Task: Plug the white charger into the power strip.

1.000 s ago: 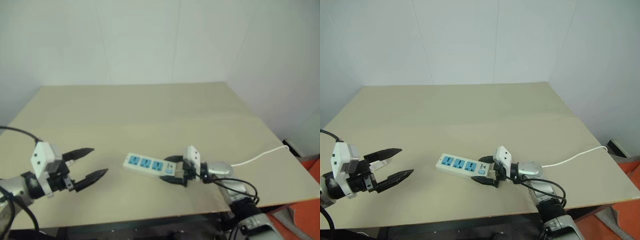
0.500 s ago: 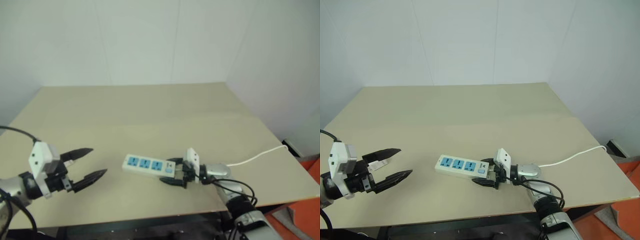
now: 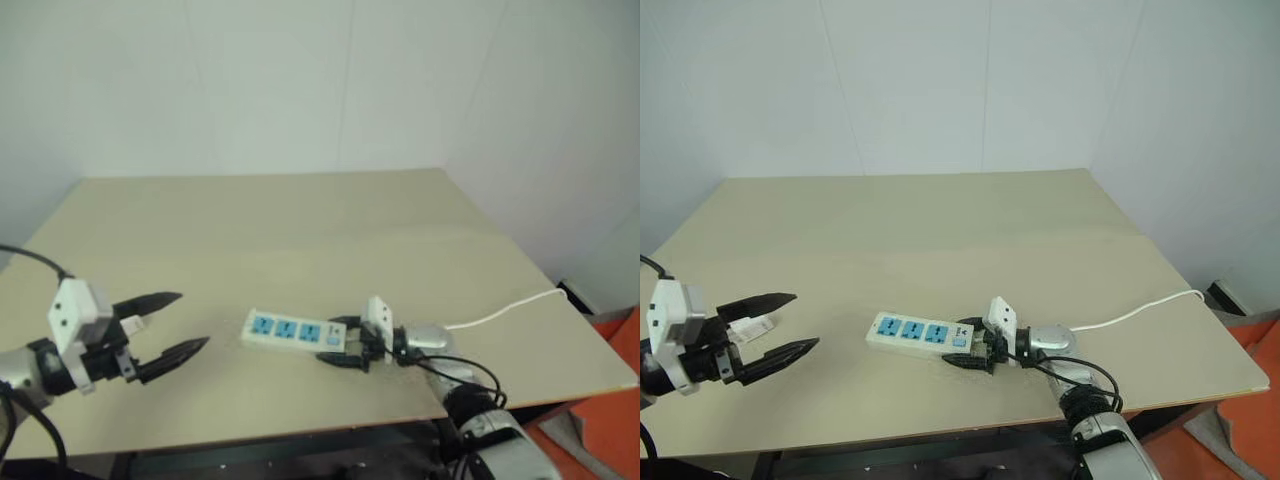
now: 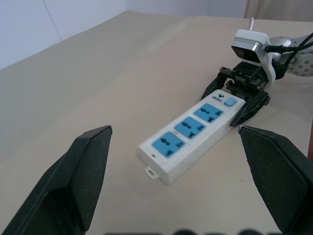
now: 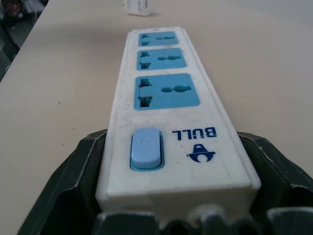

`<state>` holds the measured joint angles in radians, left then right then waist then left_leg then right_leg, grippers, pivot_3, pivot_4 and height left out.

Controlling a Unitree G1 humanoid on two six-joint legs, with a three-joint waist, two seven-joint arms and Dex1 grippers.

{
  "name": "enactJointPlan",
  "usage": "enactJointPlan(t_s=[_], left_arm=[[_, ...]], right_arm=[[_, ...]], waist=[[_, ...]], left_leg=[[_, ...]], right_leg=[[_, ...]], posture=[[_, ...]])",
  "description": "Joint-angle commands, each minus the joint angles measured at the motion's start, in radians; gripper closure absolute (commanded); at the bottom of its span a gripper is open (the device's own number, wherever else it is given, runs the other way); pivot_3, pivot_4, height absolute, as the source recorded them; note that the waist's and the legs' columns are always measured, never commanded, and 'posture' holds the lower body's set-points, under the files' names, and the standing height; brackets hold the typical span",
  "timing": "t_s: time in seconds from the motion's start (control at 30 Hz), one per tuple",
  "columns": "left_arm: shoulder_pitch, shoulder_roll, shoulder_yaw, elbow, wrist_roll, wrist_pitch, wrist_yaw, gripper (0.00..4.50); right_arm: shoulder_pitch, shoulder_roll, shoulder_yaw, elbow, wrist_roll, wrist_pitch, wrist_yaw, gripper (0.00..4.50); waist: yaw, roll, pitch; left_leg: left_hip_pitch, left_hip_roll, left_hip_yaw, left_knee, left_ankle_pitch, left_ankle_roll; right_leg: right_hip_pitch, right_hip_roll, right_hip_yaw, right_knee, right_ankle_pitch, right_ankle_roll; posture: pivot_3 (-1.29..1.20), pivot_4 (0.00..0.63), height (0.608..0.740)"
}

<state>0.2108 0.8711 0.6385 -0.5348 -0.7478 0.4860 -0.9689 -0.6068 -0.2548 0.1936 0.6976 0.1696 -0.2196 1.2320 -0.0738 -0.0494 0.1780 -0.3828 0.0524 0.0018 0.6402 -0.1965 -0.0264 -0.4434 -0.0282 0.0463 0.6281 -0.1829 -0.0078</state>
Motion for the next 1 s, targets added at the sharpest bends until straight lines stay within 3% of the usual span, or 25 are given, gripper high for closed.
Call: enactJointPlan(t_s=[0.03,0.27,0.57,0.77,0.87,1.0], left_arm=[[0.002,0.014,0.036,-0.009,-0.006,-0.006,-0.009,0.0],[-0.027,0.051,0.018,0.032,0.009,-0.017,-0.056,0.0],[-0.162,0.211,-0.103,0.218,0.144,-0.081,-0.174,0.0],[-0.344,0.406,-0.307,0.447,0.356,-0.106,-0.201,0.0],[-0.49,0.527,-0.487,0.579,0.464,-0.024,-0.255,0.0],[-0.751,0.584,-0.735,0.676,0.599,0.157,-0.401,0.0]], right_arm=[[-0.003,0.0,0.052,0.054,-0.059,-0.026,0.039,1.08],[-0.061,0.046,0.033,0.064,-0.027,-0.032,0.066,1.08],[-0.177,0.098,0.04,0.162,-0.032,-0.031,0.185,1.08],[-0.174,0.121,0.048,0.21,-0.058,-0.062,0.194,1.08],[-0.172,0.129,0.049,0.224,-0.069,-0.065,0.19,1.08],[-0.162,0.139,0.047,0.22,-0.069,-0.057,0.186,1.08]], waist=[[-0.001,0.0,0.0],[-0.006,0.0,0.0],[-0.023,0.001,0.001],[-0.026,0.0,0.0],[-0.03,0.0,0.0],[-0.028,0.0,0.0]], left_leg=[[0.0,0.0,0.0,0.0,0.0,0.0],[0.0,0.001,0.0,-0.001,0.0,0.001],[-0.007,0.001,-0.001,-0.008,0.004,0.007],[-0.007,0.001,-0.001,-0.013,0.004,0.007],[-0.006,0.001,-0.001,-0.015,0.004,0.007],[-0.006,0.002,-0.001,-0.015,0.004,0.007]], right_leg=[[0.0,0.0,0.0,0.0,0.0,0.0],[0.0,0.001,0.0,0.0,0.0,0.0],[-0.011,0.003,0.0,0.003,0.0,-0.001],[-0.013,0.004,0.001,0.002,0.0,0.0],[-0.013,0.006,0.001,0.002,0.0,0.0],[-0.013,0.006,0.001,0.003,0.0,0.0]], posture=[[0.0,0.15,0.74],[0.0,0.15,0.74],[0.0,0.15,0.74],[0.0,0.15,0.74],[0.0,0.15,0.74],[0.0,0.15,0.74]])
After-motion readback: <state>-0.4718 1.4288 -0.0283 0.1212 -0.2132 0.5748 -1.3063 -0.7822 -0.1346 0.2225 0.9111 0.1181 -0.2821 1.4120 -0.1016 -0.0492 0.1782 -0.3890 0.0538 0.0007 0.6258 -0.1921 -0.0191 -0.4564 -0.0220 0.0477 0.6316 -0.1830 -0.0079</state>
